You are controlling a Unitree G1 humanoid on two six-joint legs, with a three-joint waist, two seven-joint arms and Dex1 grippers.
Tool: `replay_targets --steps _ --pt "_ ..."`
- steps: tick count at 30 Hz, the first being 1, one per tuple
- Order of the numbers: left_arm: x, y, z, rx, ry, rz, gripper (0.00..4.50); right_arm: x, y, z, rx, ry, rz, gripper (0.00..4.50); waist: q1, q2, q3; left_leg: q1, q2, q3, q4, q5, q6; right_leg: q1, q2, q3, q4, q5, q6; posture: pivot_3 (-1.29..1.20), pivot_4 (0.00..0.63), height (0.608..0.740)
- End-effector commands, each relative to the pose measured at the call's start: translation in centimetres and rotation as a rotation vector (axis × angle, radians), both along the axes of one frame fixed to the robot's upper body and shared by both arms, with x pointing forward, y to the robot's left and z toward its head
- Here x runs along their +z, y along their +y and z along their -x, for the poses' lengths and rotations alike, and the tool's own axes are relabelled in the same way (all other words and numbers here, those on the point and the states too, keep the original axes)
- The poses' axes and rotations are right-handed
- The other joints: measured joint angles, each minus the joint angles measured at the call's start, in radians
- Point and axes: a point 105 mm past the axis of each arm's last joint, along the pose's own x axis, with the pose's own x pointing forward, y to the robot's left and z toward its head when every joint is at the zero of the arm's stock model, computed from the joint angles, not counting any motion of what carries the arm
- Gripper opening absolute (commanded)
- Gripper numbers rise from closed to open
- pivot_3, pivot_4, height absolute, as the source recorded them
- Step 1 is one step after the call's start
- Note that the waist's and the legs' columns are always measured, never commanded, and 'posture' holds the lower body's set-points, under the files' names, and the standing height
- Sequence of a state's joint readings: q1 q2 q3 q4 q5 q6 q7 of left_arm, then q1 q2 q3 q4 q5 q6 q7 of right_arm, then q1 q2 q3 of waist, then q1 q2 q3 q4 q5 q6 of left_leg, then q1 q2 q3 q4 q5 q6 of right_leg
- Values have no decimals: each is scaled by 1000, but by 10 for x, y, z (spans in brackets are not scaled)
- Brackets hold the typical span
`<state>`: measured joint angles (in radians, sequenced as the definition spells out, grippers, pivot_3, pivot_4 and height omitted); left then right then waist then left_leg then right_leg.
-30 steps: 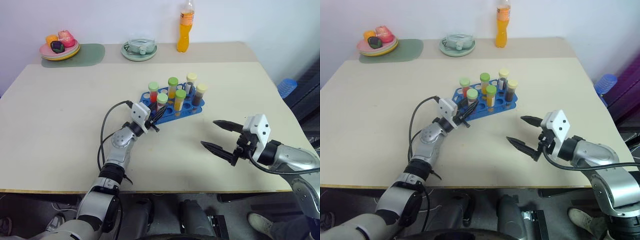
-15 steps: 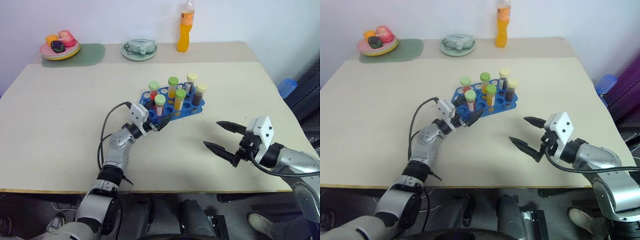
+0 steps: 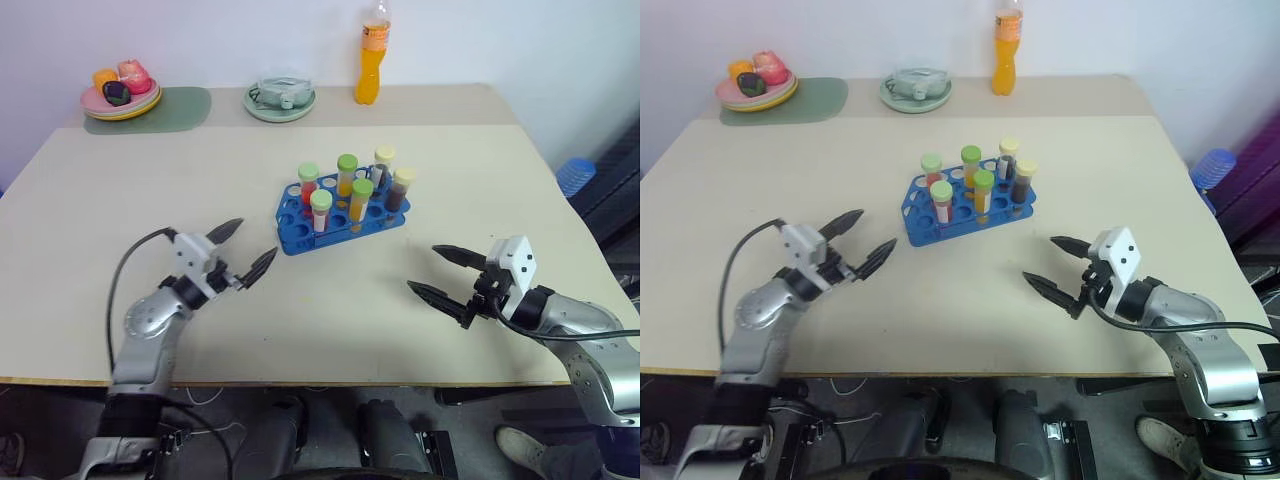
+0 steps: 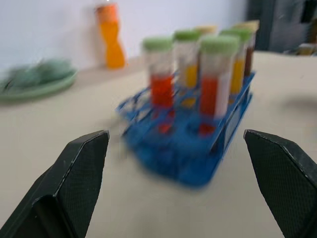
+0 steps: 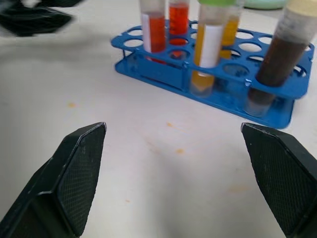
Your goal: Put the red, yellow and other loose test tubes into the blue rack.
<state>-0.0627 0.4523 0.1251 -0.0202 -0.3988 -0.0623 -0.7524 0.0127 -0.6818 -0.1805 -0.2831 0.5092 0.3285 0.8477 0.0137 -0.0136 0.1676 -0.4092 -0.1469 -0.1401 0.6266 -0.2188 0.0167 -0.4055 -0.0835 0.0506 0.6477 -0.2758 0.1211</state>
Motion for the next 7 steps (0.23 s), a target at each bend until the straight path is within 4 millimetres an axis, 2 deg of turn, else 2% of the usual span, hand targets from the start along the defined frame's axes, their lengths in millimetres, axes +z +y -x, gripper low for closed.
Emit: replay_targets --steps 1,7 --pt "16 17 11 18 -8 8 4454 7 -9 -2 -44 -57 -2 4500 1 0 0 0 0 0 0 0 0 0 0 0 0 0 0 0 150 740" --pt "11 31 30 -1 67 -33 4454 -1 -28 1 -104 -48 22 4500 0 0 0 0 0 0 0 -2 -2 0 0 0 -1 0 0 0 150 740"
